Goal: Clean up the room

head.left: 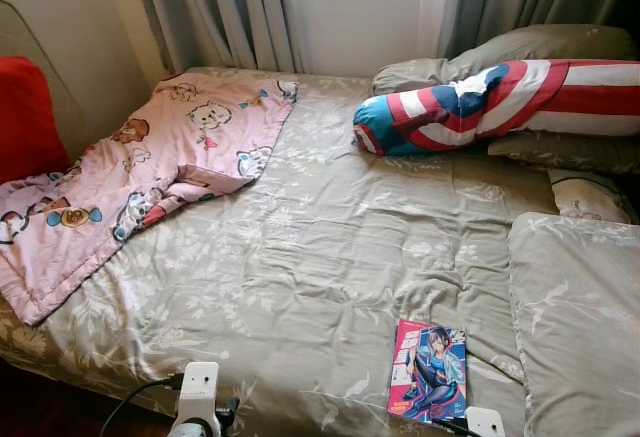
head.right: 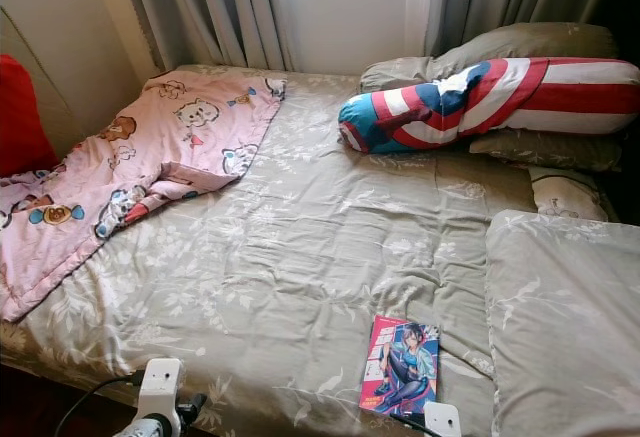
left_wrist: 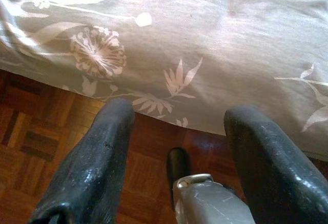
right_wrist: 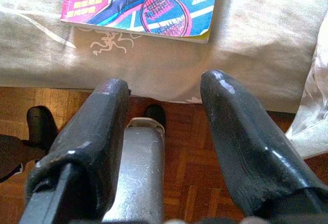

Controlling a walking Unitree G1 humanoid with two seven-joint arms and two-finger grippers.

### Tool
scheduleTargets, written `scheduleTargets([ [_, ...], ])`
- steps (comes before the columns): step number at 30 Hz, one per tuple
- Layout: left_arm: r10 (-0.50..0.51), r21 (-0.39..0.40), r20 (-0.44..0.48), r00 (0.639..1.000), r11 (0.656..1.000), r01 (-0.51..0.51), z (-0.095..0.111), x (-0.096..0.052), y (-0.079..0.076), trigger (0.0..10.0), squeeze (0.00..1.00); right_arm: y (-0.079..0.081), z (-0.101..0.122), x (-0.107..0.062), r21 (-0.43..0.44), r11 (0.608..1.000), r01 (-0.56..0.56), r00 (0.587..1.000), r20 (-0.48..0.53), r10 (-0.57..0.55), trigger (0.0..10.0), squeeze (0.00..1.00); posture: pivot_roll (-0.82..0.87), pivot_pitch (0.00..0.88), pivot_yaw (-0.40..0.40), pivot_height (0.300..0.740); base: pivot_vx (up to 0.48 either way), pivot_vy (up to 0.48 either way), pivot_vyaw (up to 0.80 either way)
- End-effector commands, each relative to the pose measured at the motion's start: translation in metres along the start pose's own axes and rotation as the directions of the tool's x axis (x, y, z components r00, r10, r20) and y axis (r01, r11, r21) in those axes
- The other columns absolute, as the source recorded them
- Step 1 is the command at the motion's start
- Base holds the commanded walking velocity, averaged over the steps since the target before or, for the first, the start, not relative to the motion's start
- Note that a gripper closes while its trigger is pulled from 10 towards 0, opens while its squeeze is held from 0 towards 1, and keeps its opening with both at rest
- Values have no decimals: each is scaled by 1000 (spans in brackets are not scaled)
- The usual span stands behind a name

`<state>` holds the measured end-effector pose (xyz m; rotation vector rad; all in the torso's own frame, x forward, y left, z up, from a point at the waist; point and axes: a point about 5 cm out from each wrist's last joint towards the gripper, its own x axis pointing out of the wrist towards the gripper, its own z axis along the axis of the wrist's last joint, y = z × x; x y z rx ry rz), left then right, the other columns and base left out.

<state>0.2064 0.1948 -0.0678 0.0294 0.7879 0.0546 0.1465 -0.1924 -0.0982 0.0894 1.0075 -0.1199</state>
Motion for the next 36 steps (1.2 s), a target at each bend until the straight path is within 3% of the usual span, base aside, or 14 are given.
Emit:
scheduleTargets([
  [1,10,-13,-11,1000,1000,-10,-2,0,1,10000,0,4,0,0,-10,1000,-8,1000,-1,8,10000,0,-32,0,36,740,0,0,0],
  [19,12,-28,-20,1000,1000,-13,-5,-1,3,10000,0,-1,13,2,5,1000,-12,999,35,12,10000,0,-28,0,32,740,0,0,68],
  [21,12,-28,-20,1000,1000,-12,-5,-1,3,10000,0,2,15,3,12,1000,-16,999,41,15,10000,1000,-29,0,33,740,0,0,0],
  [25,12,-30,-23,1000,999,-12,-6,-2,3,10000,0,12,18,4,5,1000,-20,999,41,19,10000,965,-28,0,34,740,0,0,0],
  [26,12,-30,-25,1000,999,-13,-7,-2,3,10000,0,14,18,4,3,1000,-20,999,40,20,10000,0,-28,0,34,740,0,0,0],
  [36,18,-31,-39,999,999,-19,-12,-4,8,10000,0,29,15,5,-6,1000,-30,999,31,31,10000,0,-26,0,35,740,0,0,0],
])
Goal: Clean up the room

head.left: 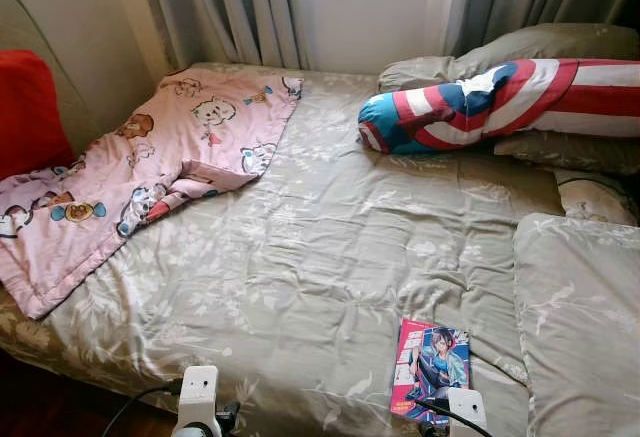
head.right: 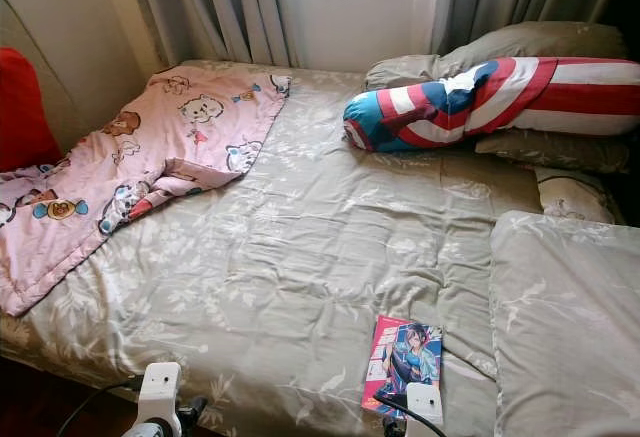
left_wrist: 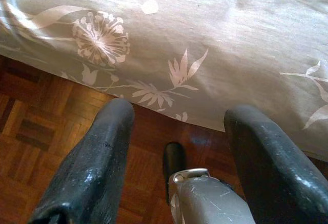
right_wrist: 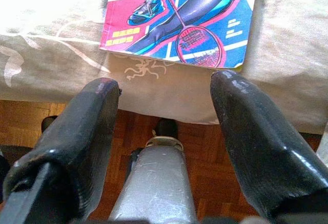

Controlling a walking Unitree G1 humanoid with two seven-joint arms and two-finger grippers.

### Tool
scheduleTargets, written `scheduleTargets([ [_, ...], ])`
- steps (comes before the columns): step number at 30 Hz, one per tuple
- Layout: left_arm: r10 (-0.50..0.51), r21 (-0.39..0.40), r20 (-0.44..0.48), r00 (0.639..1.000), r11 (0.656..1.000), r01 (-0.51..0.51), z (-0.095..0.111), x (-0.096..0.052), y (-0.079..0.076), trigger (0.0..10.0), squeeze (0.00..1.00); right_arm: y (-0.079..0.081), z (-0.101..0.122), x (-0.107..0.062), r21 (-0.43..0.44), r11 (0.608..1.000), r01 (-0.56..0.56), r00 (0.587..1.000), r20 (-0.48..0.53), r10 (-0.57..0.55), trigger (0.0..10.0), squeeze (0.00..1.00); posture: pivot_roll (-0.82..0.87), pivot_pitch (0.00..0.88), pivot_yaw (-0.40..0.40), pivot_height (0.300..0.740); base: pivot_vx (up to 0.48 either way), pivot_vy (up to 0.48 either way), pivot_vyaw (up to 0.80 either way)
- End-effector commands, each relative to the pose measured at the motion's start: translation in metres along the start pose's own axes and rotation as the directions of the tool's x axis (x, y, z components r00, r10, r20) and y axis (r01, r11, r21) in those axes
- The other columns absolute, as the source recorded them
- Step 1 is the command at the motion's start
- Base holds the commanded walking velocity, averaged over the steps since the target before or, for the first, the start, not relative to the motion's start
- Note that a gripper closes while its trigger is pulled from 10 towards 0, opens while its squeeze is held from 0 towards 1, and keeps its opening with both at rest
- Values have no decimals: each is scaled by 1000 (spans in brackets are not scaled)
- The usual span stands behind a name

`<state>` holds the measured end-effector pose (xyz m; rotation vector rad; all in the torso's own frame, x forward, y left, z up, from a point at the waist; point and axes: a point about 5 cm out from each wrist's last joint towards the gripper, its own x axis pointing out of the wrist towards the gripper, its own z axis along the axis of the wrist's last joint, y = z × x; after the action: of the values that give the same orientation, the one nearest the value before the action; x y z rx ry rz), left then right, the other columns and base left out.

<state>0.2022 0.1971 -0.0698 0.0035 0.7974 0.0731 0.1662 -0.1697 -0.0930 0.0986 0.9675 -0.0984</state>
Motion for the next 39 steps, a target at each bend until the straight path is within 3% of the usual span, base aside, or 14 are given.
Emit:
scheduleTargets([
  [1,12,-1,-28,1000,1000,-12,-7,-2,6,10000,0,3,-1,0,-6,1000,-5,1000,-7,5,10000,0,-26,0,35,740,0,0,0],
  [39,2,-9,-28,1000,1000,-3,-4,0,0,10000,0,-4,-3,-1,-19,1000,-16,1000,-24,15,10000,0,-23,0,39,740,0,0,0],
])
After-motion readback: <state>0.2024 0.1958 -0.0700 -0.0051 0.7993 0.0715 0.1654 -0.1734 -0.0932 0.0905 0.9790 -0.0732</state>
